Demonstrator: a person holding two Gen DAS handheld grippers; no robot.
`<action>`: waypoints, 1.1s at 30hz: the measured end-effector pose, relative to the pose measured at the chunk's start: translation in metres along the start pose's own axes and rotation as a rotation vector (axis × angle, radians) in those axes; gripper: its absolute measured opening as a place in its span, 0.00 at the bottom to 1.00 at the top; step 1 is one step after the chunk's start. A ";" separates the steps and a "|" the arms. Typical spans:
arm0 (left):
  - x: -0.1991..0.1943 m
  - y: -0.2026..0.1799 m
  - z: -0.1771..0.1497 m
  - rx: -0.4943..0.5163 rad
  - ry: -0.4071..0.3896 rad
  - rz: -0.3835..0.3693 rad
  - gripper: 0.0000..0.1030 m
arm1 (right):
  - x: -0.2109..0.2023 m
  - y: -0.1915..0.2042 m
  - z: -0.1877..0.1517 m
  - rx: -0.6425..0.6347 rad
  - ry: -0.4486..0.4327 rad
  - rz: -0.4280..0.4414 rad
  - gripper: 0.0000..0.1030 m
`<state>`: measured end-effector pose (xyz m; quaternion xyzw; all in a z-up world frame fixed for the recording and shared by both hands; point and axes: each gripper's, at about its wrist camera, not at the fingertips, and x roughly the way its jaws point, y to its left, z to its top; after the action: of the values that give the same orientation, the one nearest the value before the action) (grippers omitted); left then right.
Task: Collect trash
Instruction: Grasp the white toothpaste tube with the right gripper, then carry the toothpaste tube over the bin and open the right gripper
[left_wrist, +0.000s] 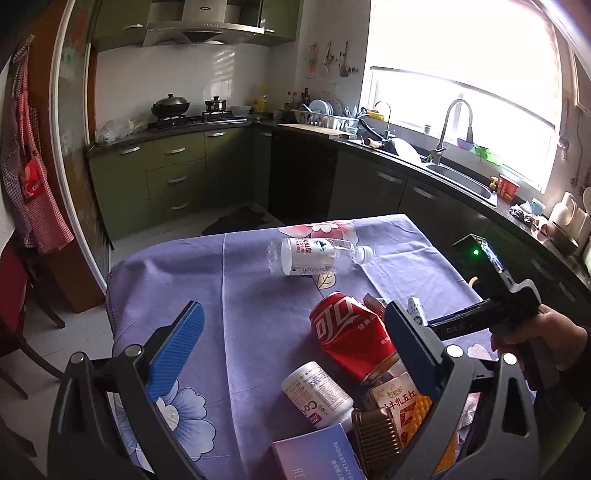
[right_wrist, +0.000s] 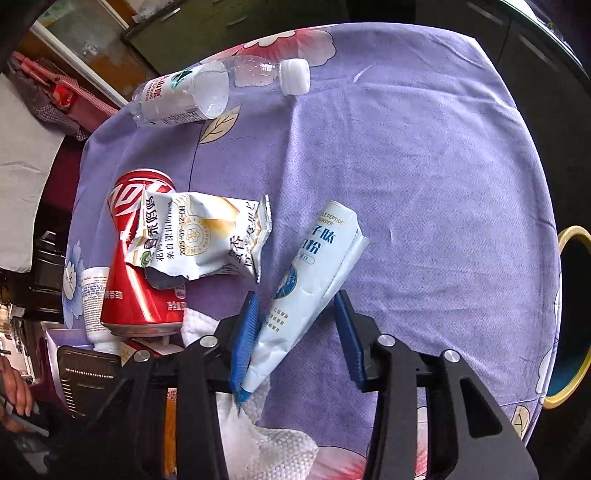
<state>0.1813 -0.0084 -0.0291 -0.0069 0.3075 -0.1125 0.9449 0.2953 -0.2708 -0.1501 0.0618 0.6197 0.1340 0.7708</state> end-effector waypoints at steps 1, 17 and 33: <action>0.000 0.000 0.000 -0.001 0.000 -0.002 0.91 | 0.000 0.000 -0.003 -0.001 -0.001 0.002 0.33; -0.008 -0.008 -0.002 0.023 -0.003 0.016 0.91 | -0.078 -0.011 -0.024 0.001 -0.226 0.007 0.15; -0.011 -0.042 0.005 0.076 0.001 0.002 0.91 | -0.147 -0.249 -0.086 0.376 -0.369 -0.351 0.19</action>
<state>0.1667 -0.0477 -0.0149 0.0296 0.3032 -0.1230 0.9445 0.2150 -0.5566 -0.0967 0.1188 0.4845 -0.1317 0.8566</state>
